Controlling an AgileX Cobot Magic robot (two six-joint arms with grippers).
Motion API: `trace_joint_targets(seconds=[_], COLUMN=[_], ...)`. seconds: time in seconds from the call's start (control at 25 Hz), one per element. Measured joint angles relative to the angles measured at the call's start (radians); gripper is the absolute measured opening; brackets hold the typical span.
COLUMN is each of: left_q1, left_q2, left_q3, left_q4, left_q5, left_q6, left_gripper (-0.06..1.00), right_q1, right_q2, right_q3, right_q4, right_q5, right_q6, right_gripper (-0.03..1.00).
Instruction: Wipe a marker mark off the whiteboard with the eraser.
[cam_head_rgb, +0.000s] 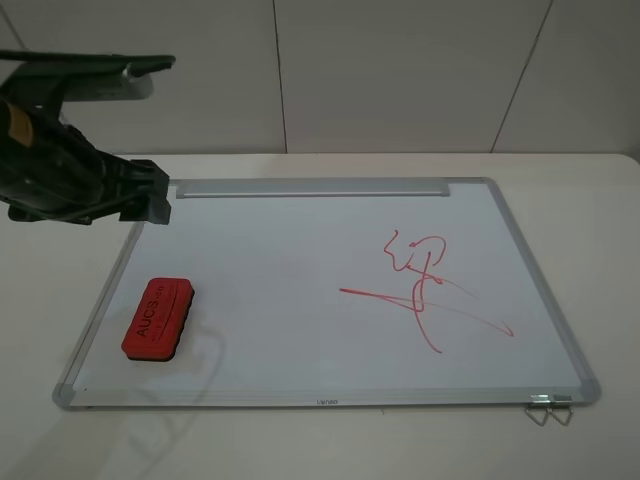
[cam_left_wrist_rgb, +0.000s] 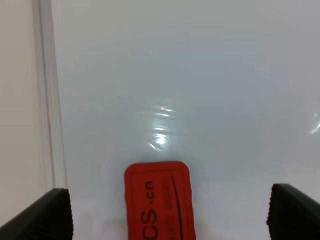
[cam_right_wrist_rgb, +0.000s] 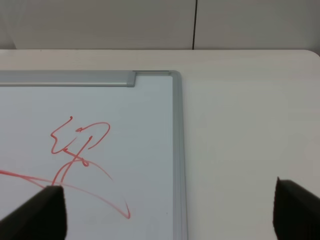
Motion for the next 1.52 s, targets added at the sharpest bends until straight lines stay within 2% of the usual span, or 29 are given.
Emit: trace_joint_targets(seconds=[0.36,0.52,0.64,0.88,1.12,1.28,1.52], left_q1=[0.000,0.000,0.000,0.000,0.000,0.000,0.000], left_q2=[-0.503,-0.728,-0.858,-0.994,-1.089,-1.137,-1.190], left_q3=[0.001,0.001,0.001,0.009,0.139,0.222,0.252], left_q4=[0.001,-0.002,-0.004,-0.006,-0.023,-0.047,-0.094], left_q5=[0.283,0.365,0.417,0.571,0.580,0.532,0.496], left_q6=[0.066,0.078,0.112,0.215,0.260,0.290,0.372], left_gripper=[0.77,0.77,0.77,0.77,0.77,0.77,0.77], right_q1=[0.000,0.000,0.000,0.000,0.000,0.000,0.000], right_q2=[0.000,0.000,0.000,0.000,0.000,0.000,0.000], right_q3=[0.000,0.000,0.000,0.000,0.000,0.000,0.000], right_q4=[0.000,0.000,0.000,0.000,0.000,0.000,0.000], right_q5=[0.000,0.000,0.000,0.000,0.000,0.000,0.000], right_q6=[0.000,0.000,0.000,0.000,0.000,0.000,0.000], right_gripper=[0.71,0.71,0.71,0.71,0.71,0.71,0.71])
